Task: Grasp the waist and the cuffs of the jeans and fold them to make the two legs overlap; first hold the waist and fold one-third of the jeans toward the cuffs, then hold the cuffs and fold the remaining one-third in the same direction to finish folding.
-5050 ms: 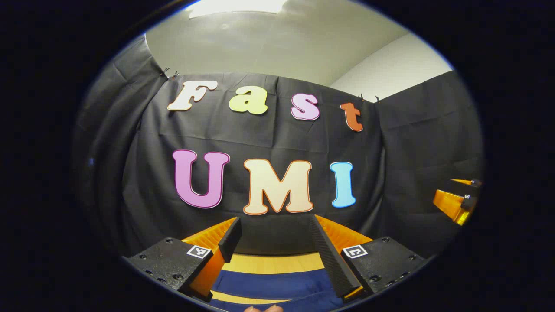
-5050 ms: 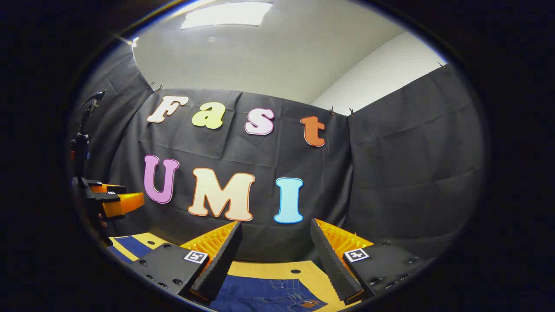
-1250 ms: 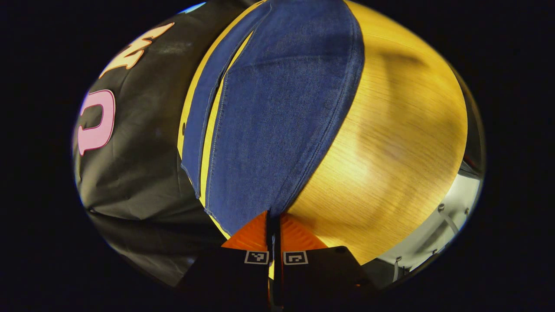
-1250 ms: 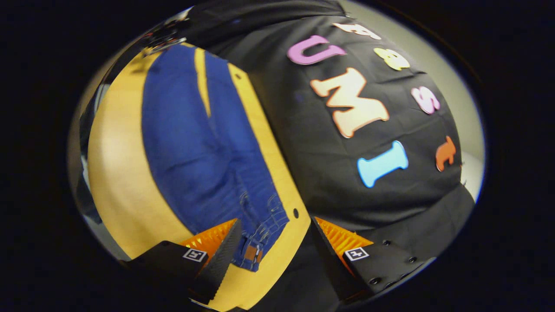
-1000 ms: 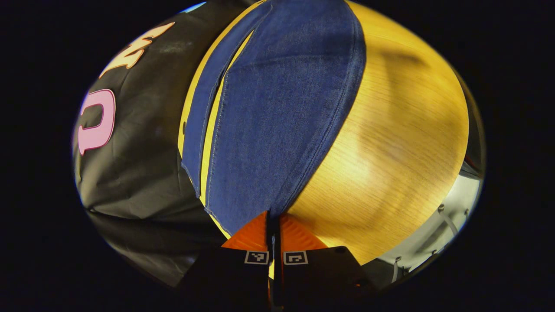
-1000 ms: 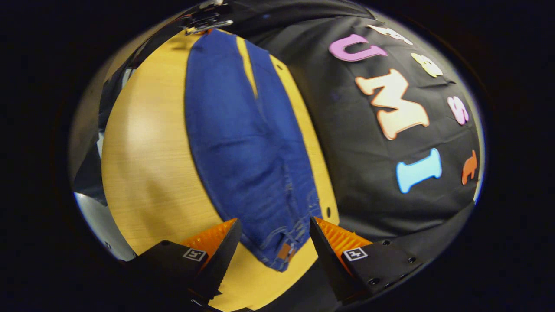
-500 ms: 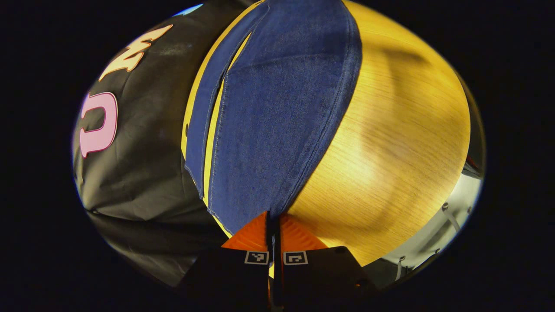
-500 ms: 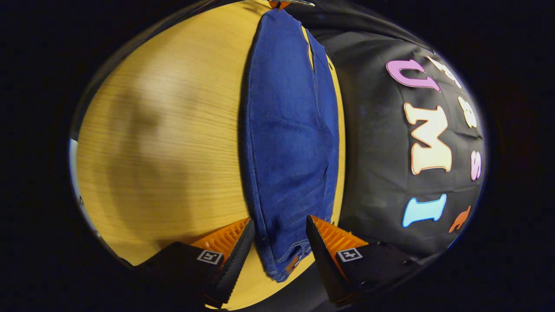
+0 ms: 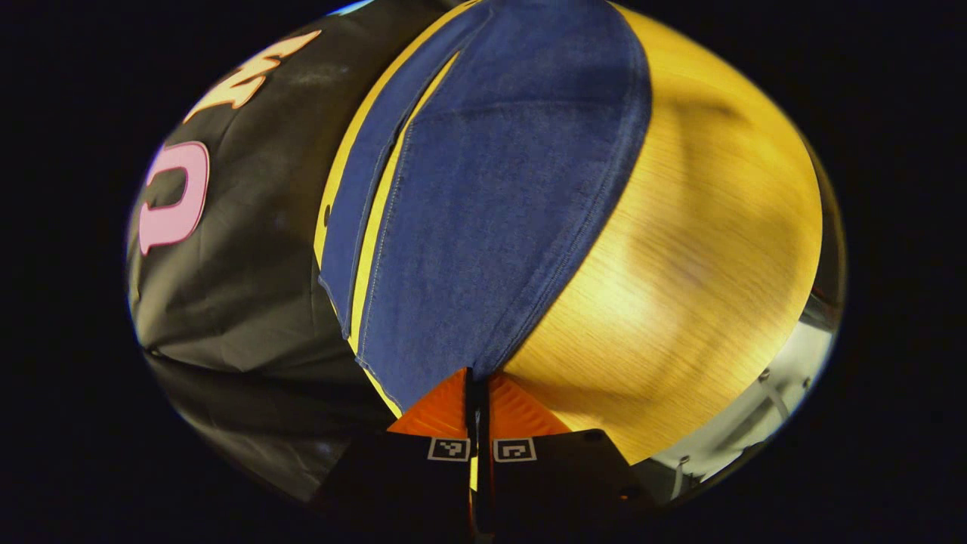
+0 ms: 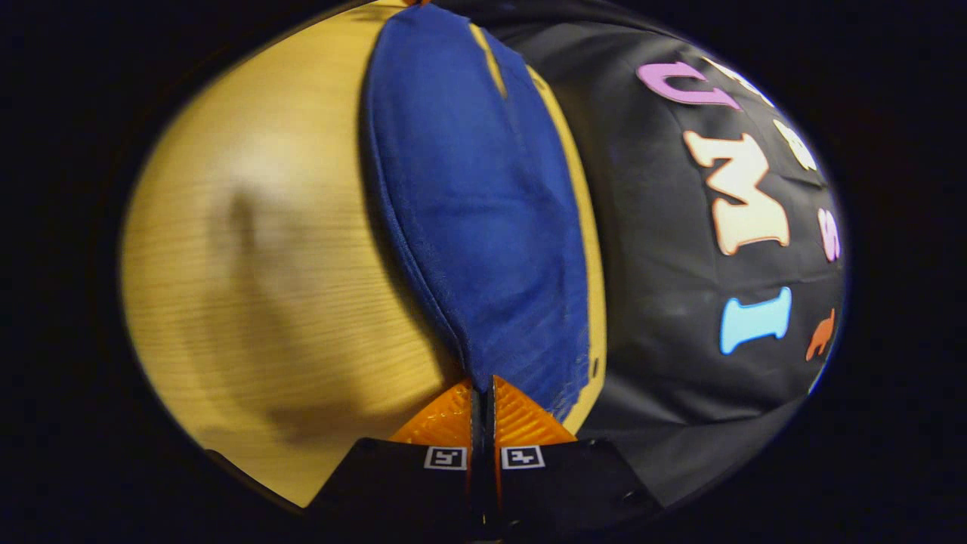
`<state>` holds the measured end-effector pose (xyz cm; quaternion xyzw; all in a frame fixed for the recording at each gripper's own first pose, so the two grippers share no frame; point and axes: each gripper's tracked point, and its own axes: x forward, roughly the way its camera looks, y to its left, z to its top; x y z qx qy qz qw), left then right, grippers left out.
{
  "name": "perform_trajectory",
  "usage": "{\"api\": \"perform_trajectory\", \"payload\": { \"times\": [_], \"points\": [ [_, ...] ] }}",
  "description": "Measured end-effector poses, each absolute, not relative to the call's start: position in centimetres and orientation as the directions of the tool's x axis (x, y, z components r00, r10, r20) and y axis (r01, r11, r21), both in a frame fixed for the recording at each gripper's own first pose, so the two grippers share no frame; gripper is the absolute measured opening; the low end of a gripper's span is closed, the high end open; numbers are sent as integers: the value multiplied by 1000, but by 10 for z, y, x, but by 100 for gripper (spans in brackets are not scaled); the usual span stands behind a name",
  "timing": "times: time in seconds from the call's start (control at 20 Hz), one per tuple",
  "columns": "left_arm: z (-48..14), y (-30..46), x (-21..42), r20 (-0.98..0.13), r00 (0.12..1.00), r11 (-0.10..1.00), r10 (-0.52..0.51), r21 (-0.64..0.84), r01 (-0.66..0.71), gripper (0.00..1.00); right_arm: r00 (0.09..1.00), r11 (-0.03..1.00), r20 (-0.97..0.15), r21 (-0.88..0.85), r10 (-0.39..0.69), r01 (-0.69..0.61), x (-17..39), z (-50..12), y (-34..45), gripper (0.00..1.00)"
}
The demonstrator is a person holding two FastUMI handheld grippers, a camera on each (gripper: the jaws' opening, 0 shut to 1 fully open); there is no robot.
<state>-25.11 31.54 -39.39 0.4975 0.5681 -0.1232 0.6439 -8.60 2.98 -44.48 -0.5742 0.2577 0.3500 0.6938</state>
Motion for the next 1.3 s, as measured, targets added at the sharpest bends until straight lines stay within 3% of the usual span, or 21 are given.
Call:
{"api": "perform_trajectory", "payload": {
  "times": [0.45, 0.7, 1.0, 1.3],
  "points": [
    [-329, 340, -139, -751, 449, 488, 484, 657, 575, 0, 843, 372, -524, -763, 121, -528, 20, -345, 48, 2],
    [-308, 351, -68, -713, 509, 552, 481, 698, 456, 0, 900, 548, -434, -747, 28, -377, 90, -330, 64, 3],
    [-290, 369, 20, -647, 584, 666, 490, 710, 228, 0, 937, 632, -350, -729, -15, -262, 164, -330, 87, 2],
    [-309, 388, 112, -635, 617, 656, 466, 715, 241, 0, 932, 630, -361, -728, -17, -270, 223, -365, 105, 2]
  ]
}}
